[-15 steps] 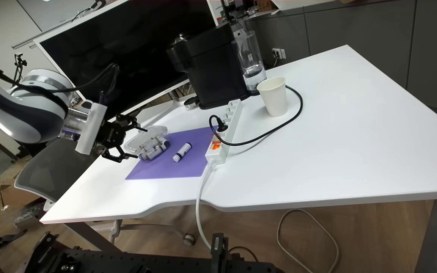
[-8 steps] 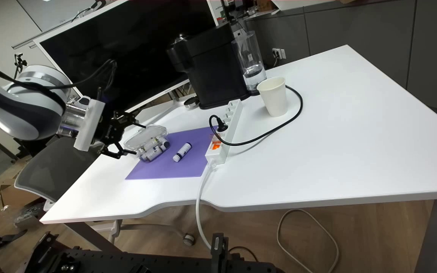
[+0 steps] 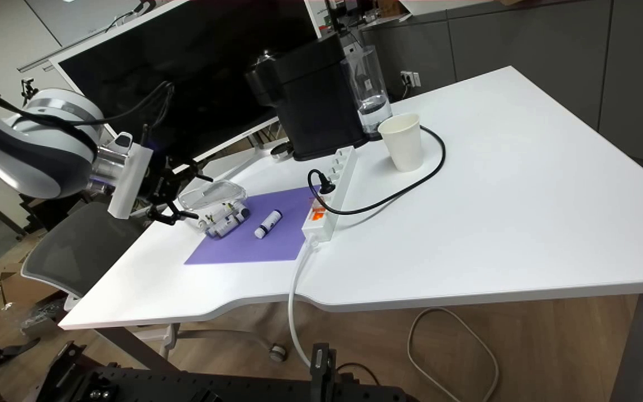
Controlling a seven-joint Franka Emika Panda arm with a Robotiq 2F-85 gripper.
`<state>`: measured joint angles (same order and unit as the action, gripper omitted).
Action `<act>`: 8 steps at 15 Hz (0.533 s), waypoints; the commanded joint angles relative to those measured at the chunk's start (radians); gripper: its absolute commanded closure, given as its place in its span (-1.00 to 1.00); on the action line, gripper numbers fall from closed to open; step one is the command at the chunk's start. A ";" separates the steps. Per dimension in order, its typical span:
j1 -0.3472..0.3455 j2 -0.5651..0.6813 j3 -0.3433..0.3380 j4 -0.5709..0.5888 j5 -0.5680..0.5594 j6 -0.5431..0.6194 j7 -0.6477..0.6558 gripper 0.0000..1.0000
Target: Open the colourless bowl
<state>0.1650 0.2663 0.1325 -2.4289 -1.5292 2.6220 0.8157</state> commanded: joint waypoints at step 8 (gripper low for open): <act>-0.009 -0.041 -0.020 0.083 -0.027 -0.011 0.302 -1.00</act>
<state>0.1601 0.2508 0.1246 -2.3616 -1.5315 2.6332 1.0446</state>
